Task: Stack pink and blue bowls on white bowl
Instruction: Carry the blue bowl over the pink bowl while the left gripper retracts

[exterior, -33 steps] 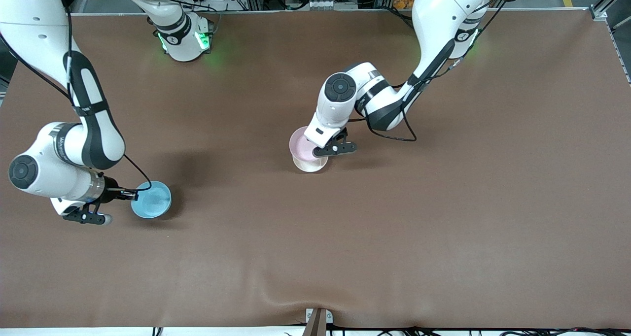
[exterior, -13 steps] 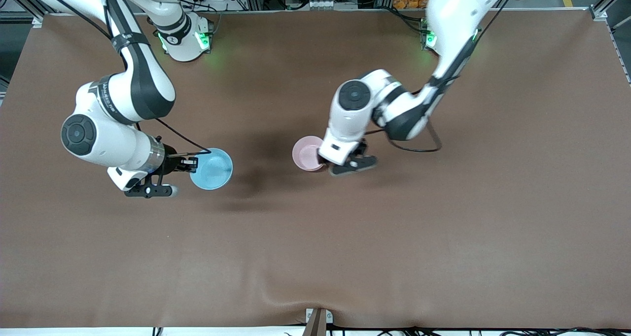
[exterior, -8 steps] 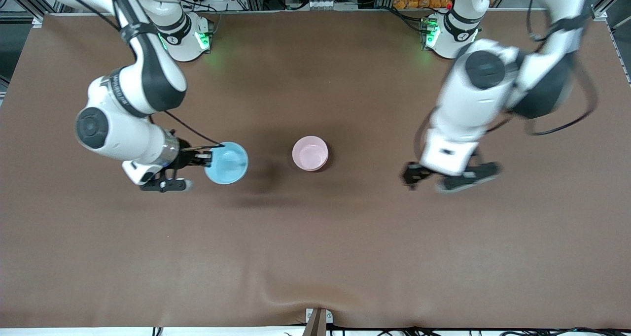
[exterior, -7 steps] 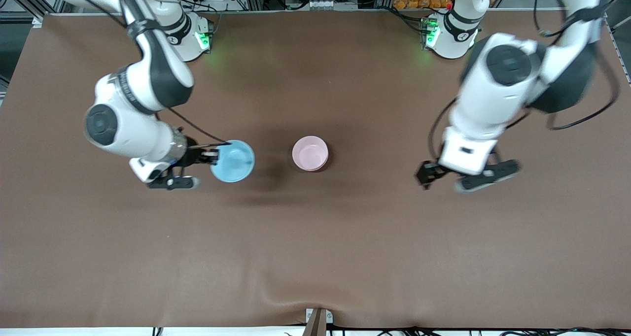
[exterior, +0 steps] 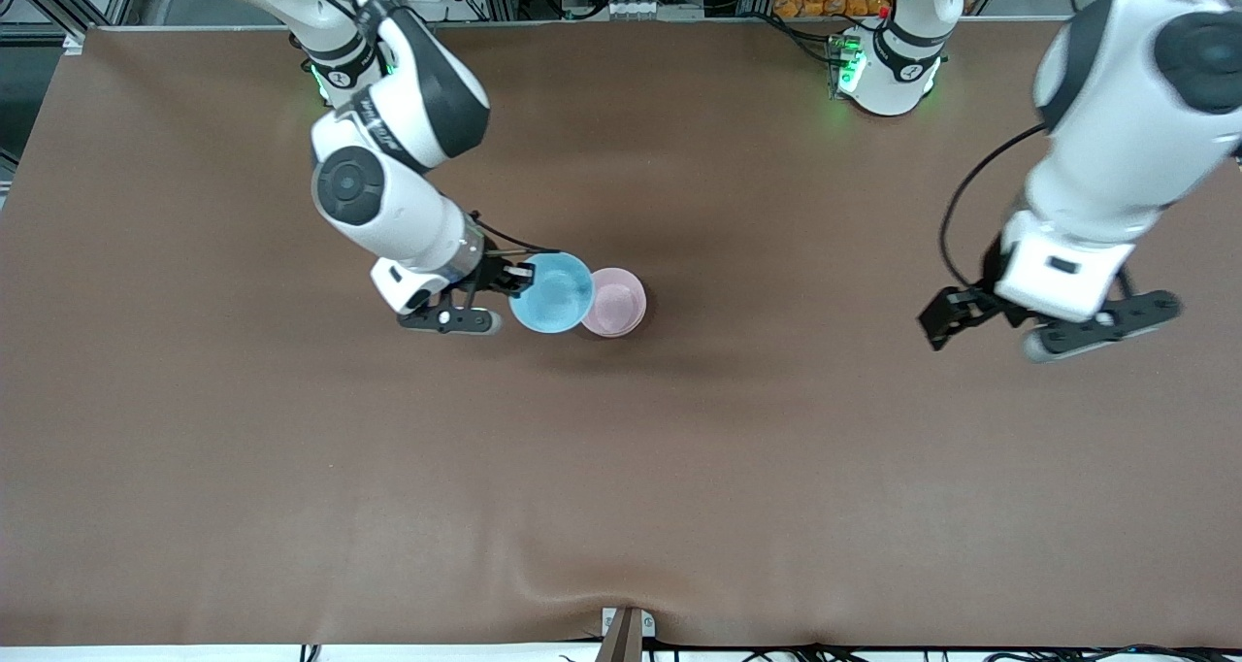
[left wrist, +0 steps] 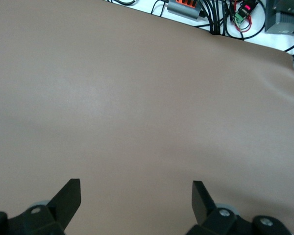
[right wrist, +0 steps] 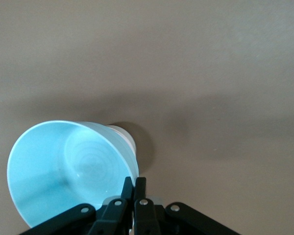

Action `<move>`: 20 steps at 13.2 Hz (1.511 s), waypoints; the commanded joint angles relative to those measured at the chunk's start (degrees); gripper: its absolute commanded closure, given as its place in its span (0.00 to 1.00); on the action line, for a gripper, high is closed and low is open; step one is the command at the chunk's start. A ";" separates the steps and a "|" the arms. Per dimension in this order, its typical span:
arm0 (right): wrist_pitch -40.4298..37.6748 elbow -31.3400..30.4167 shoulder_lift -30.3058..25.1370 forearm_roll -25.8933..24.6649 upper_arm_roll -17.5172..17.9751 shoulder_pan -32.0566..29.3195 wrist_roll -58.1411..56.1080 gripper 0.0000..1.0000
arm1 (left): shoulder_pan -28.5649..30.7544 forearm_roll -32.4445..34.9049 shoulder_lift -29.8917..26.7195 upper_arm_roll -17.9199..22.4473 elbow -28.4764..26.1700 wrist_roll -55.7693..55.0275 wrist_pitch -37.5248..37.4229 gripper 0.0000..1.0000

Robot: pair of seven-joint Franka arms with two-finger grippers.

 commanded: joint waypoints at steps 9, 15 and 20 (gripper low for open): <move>10.96 -1.65 8.38 -0.44 -0.96 9.01 11.62 1.00 | 8.56 -4.87 -6.21 -0.10 0.00 17.70 -8.17 0.00; 13.14 -5.61 8.30 -3.87 -1.14 8.83 11.71 1.00 | -4.84 -5.75 -12.35 16.73 -3.51 22.28 -11.07 0.00; 17.11 -7.73 8.29 -3.87 -1.05 9.36 11.71 1.00 | -10.68 -5.84 -14.91 24.16 -5.19 23.43 -14.59 0.00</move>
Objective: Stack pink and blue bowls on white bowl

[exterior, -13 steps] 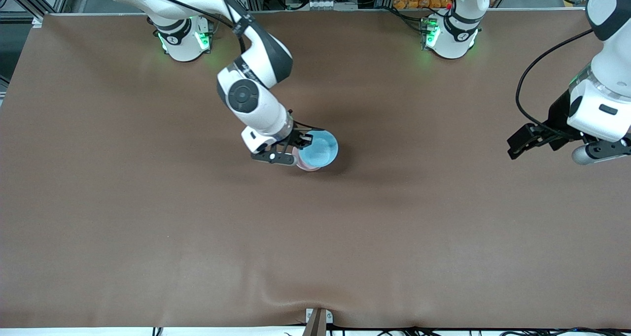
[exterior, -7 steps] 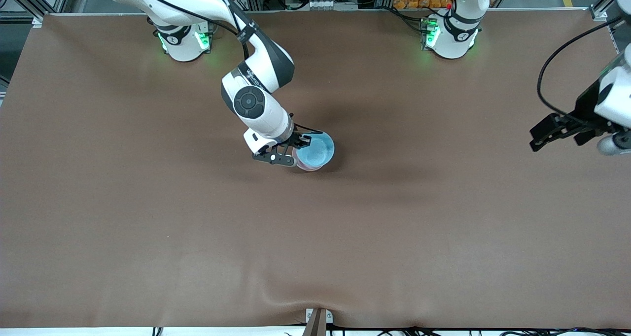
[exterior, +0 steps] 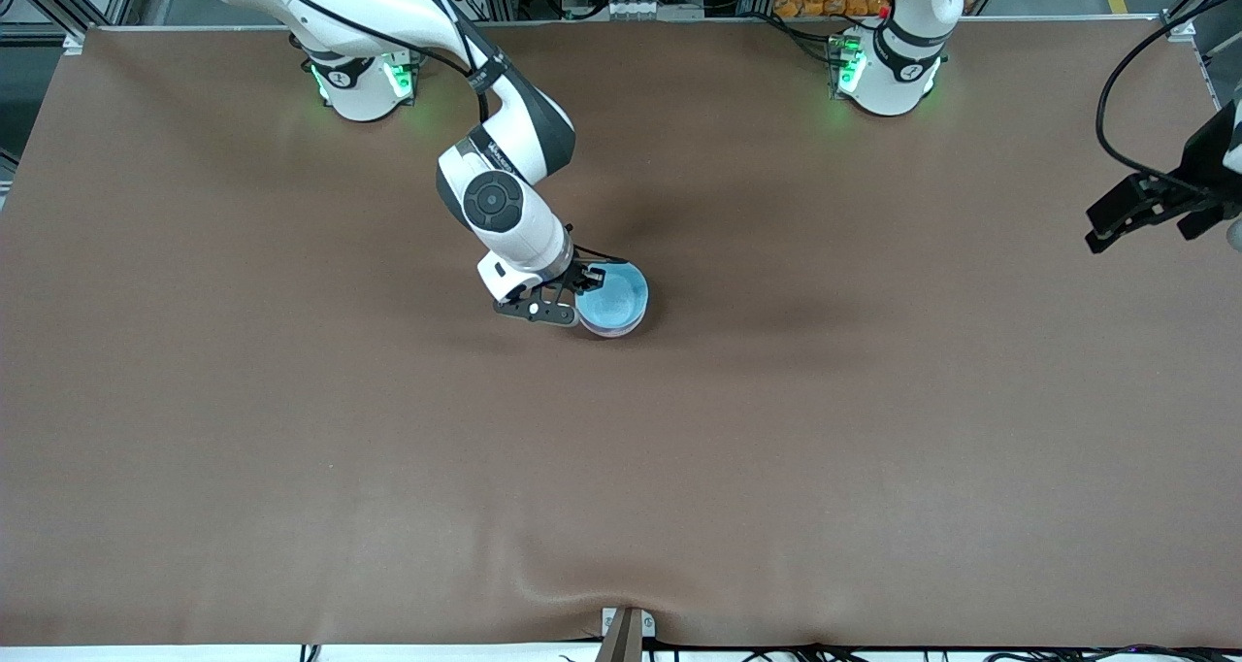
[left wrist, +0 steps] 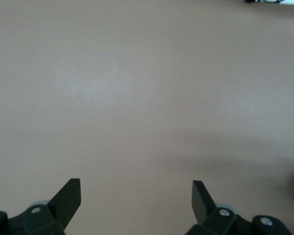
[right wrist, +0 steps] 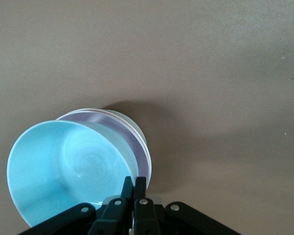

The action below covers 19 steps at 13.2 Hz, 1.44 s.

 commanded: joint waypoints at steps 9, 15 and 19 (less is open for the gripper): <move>-1.33 -0.87 -3.40 -0.94 0.18 -0.84 0.47 0.00 | -1.54 -2.05 -1.04 1.67 0.03 0.20 -1.28 0.00; -7.75 -0.96 -6.39 -1.02 0.18 -9.17 -8.30 0.00 | -0.92 -2.22 -0.95 2.02 0.12 -0.07 -0.58 0.00; -9.34 -1.04 -7.27 -1.02 0.18 -19.45 -19.45 0.00 | -0.83 -2.14 -0.25 2.02 0.20 -0.07 0.04 0.00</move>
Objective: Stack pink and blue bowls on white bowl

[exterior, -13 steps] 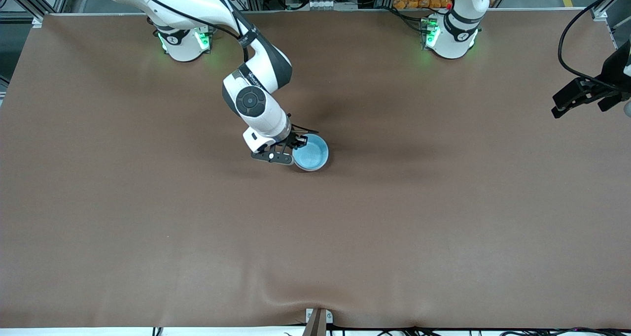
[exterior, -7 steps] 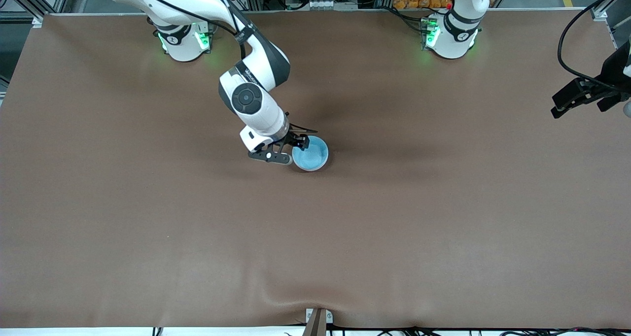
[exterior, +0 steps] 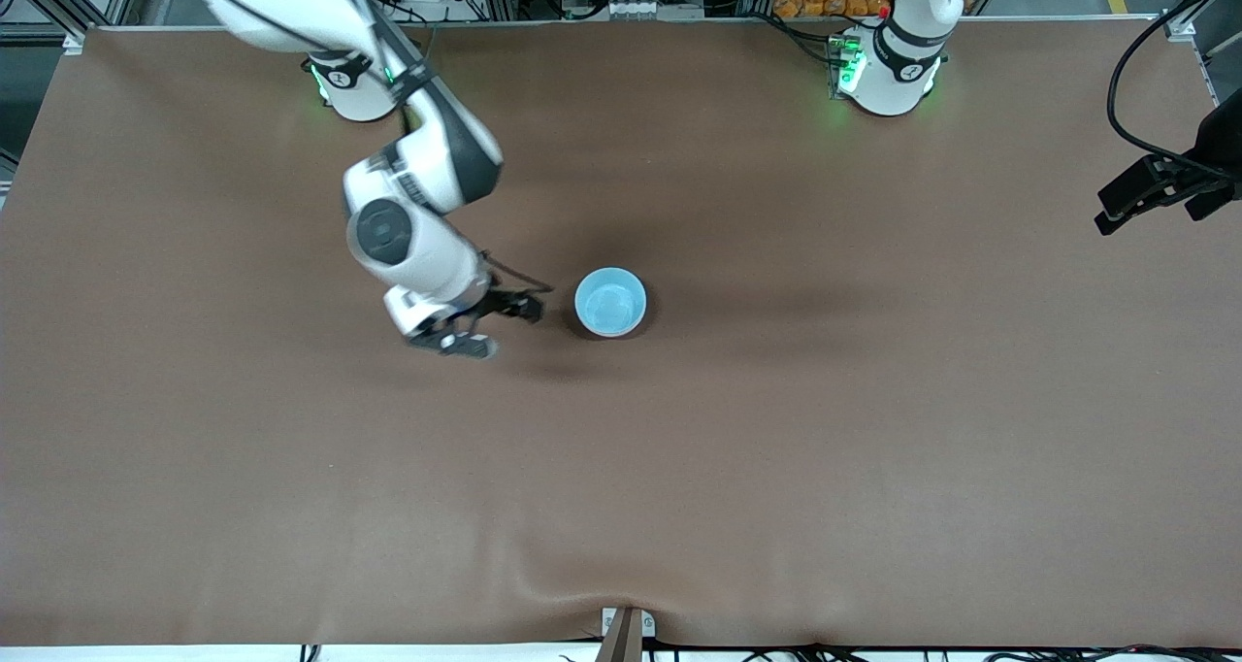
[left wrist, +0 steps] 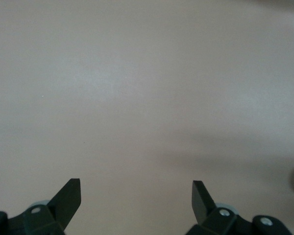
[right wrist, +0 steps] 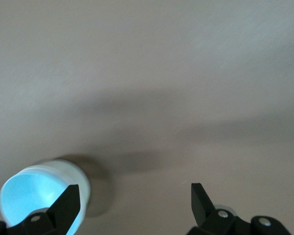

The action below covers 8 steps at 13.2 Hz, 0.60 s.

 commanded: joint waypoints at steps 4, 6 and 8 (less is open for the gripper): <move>-1.24 -1.04 -4.57 -1.91 0.79 -9.49 -7.67 0.00 | -0.01 -1.38 1.28 0.16 0.67 -0.17 1.48 0.00; -5.70 -0.96 -7.11 -6.46 1.06 -9.76 -7.40 0.00 | -0.01 -1.38 1.38 0.16 0.67 -0.26 2.01 0.00; -10.18 -0.87 -10.54 -8.60 1.06 -9.93 -7.75 0.00 | -0.27 -1.38 1.64 0.16 0.76 -0.26 2.27 0.00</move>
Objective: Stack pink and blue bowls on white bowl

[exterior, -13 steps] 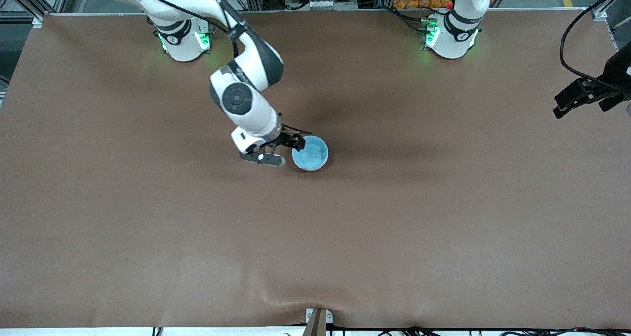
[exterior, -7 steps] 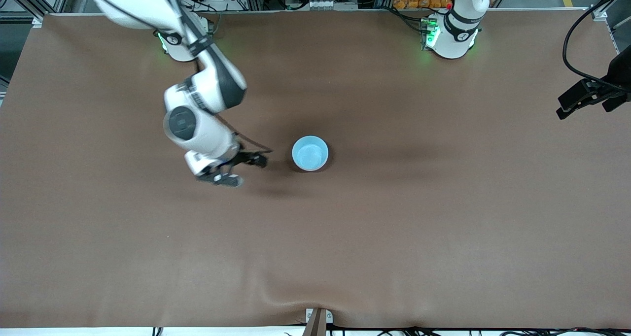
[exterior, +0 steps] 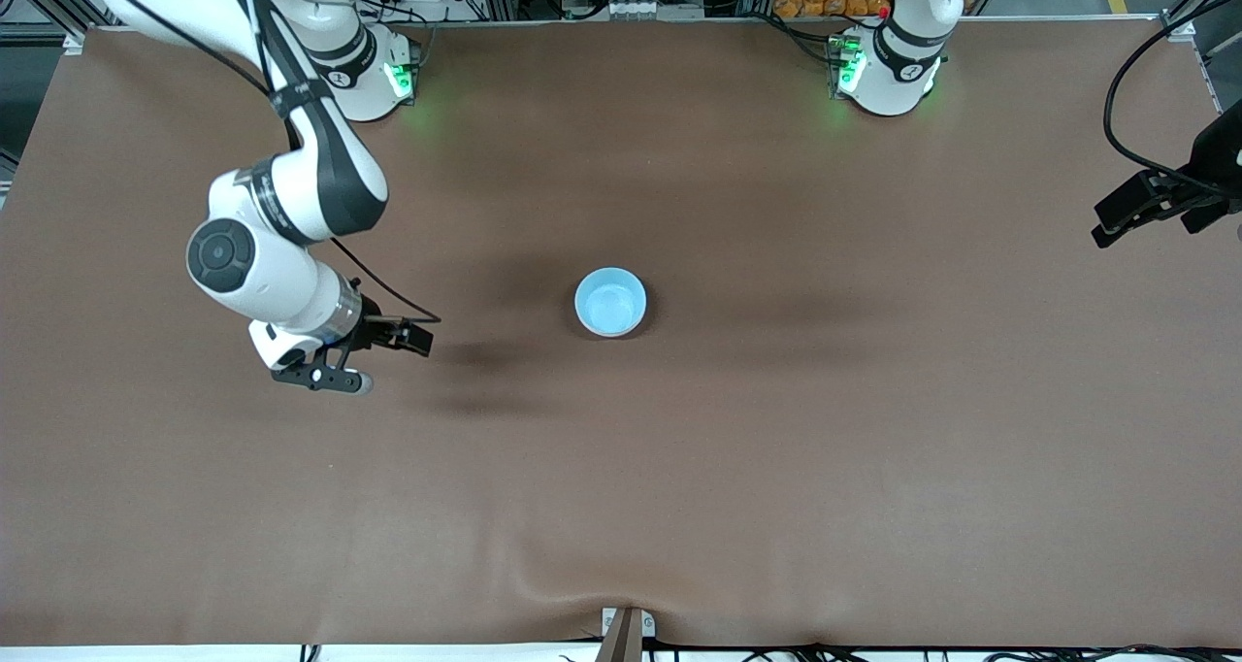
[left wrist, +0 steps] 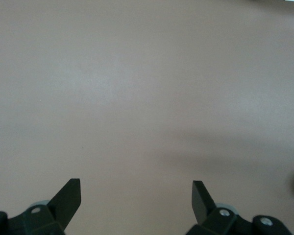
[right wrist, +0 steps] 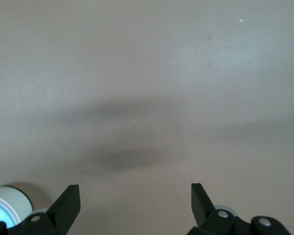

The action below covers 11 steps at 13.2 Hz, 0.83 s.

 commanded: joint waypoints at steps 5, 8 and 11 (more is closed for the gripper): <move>-12.99 -0.81 -12.10 -2.02 0.49 -5.95 -9.48 0.00 | -0.51 -1.34 1.05 -0.12 0.59 -0.51 0.83 0.00; -20.54 0.67 -15.09 -1.24 -2.23 -7.46 -16.89 0.00 | -0.52 -1.43 1.58 -0.29 0.59 -0.34 0.83 0.00; -30.38 7.25 -15.72 -1.06 -3.03 -7.72 -18.65 0.00 | -0.16 -1.52 1.23 -0.30 0.59 0.45 0.83 0.00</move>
